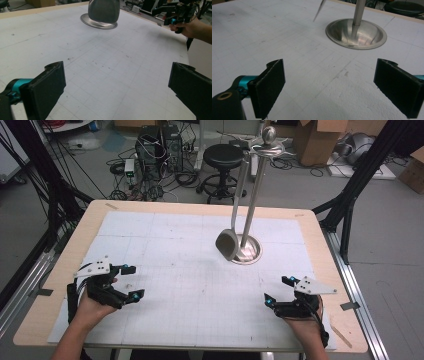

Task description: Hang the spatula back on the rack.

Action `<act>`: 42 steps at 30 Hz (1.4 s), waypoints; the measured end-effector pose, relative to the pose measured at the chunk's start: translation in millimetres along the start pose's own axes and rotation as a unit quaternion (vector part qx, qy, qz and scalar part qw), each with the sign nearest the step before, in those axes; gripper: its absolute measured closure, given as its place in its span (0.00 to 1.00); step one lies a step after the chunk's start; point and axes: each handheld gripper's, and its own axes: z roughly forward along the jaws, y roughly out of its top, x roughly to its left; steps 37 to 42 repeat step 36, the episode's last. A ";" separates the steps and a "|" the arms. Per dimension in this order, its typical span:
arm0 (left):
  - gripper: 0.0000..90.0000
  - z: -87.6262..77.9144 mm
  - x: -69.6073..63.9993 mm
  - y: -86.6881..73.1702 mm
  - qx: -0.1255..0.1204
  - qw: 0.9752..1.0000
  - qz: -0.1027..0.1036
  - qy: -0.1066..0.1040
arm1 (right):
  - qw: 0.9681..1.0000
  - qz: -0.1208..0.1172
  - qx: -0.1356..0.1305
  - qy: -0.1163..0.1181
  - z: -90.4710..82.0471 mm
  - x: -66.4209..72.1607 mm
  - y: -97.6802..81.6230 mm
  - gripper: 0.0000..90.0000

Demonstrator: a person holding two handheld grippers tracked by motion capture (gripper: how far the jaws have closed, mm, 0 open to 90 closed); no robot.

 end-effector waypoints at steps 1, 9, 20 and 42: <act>0.02 -0.1 0.4 -1.7 -0.002 1.000 -0.001 0.000 | 1.000 -0.002 0.001 0.001 3.0 -0.6 0.5 0.10; 0.02 2.3 1.7 -11.0 0.000 1.000 0.005 0.002 | 1.000 -0.003 0.007 0.007 11.2 3.1 3.7 0.10; 0.02 -1.5 2.8 -11.2 -0.016 1.000 0.000 0.001 | 1.000 -0.005 0.003 0.003 9.3 3.4 3.8 0.10; 0.02 -0.9 5.6 -12.3 -0.010 1.000 -0.004 0.000 | 1.000 -0.004 0.006 0.006 9.7 3.4 3.4 0.10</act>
